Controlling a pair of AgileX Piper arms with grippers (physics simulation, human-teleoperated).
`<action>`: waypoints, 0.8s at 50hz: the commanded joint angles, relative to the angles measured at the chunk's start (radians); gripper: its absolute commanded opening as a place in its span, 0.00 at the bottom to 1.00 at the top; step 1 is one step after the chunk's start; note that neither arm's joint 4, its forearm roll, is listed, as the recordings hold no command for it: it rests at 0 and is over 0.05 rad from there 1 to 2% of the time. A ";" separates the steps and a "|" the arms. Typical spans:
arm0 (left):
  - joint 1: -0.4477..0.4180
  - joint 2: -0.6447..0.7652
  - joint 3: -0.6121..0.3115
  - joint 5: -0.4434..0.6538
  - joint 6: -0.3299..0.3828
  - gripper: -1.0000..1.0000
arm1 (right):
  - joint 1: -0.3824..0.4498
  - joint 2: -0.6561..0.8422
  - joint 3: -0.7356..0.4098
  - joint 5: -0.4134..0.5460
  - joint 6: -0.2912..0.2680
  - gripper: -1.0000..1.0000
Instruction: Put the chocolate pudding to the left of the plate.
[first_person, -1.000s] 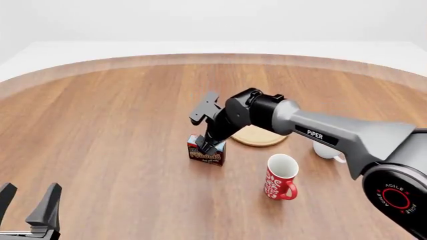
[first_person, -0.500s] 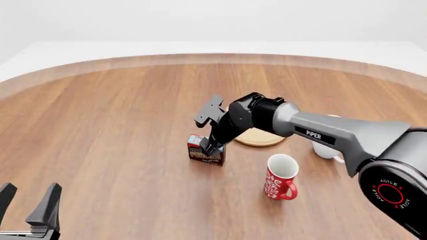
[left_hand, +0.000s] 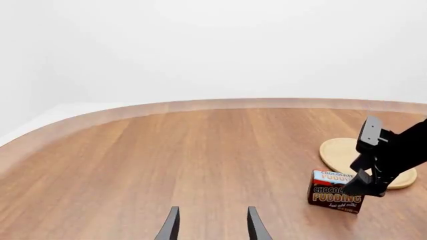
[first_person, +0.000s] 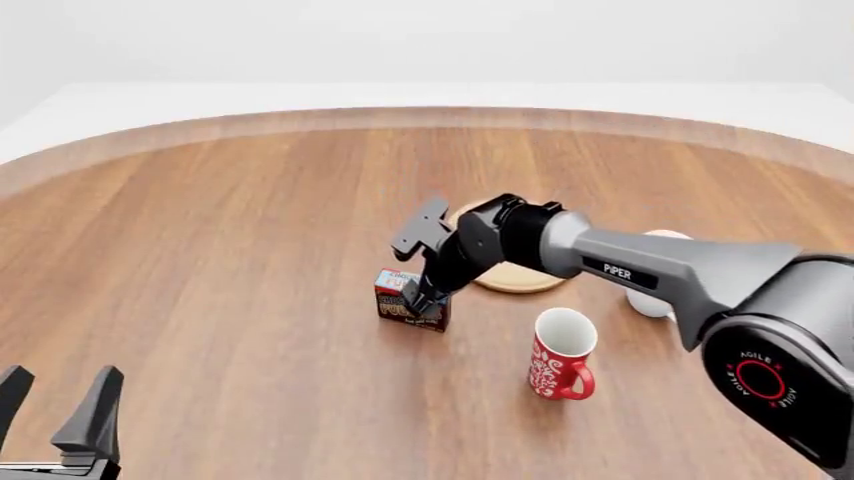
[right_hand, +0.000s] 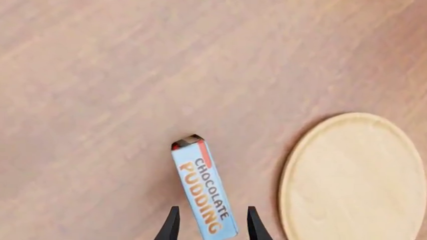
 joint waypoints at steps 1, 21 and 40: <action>0.000 0.000 0.000 0.000 0.000 1.00 | -0.004 0.012 0.016 -0.021 0.009 1.00; 0.000 0.000 0.000 0.000 0.000 1.00 | -0.011 0.035 0.029 -0.050 0.018 1.00; 0.000 0.000 0.000 0.000 0.000 1.00 | 0.043 -0.012 0.102 -0.119 0.066 0.00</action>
